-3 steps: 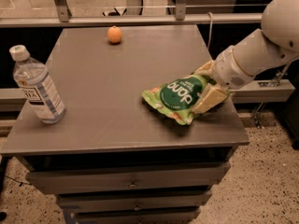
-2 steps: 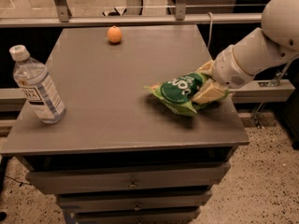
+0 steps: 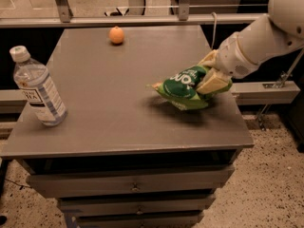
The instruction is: Move green rice chip bag near orange
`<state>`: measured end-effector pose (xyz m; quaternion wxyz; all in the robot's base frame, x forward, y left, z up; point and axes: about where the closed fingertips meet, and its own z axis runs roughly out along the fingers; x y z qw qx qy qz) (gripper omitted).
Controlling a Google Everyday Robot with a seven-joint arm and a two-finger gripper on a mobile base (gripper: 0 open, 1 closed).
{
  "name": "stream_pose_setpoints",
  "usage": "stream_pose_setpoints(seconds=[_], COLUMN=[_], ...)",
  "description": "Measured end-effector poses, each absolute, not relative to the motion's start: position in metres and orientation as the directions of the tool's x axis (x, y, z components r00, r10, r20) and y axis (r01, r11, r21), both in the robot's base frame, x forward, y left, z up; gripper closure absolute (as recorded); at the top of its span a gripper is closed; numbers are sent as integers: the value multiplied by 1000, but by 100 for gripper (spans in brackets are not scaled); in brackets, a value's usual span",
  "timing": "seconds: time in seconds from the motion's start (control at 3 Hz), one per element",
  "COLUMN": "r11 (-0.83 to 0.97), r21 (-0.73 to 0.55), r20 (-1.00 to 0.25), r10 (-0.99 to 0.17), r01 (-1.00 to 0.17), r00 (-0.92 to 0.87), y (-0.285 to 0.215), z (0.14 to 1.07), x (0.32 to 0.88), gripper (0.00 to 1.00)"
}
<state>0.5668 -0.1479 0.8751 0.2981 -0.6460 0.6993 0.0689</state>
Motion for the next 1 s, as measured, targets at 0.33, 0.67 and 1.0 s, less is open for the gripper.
stream_pose_setpoints(seconds=[0.33,0.67,1.0], r11=[157,163,163], r21=[-386,-412,-412], r20=[-500,-503,-503], r10=[-864,-861,-861], r01=[-909,-896,-896], r00=[63,75,75], y=[-162,-163,-163], z=[927,943,943], x=[583,587,587], gripper=[100,100,100])
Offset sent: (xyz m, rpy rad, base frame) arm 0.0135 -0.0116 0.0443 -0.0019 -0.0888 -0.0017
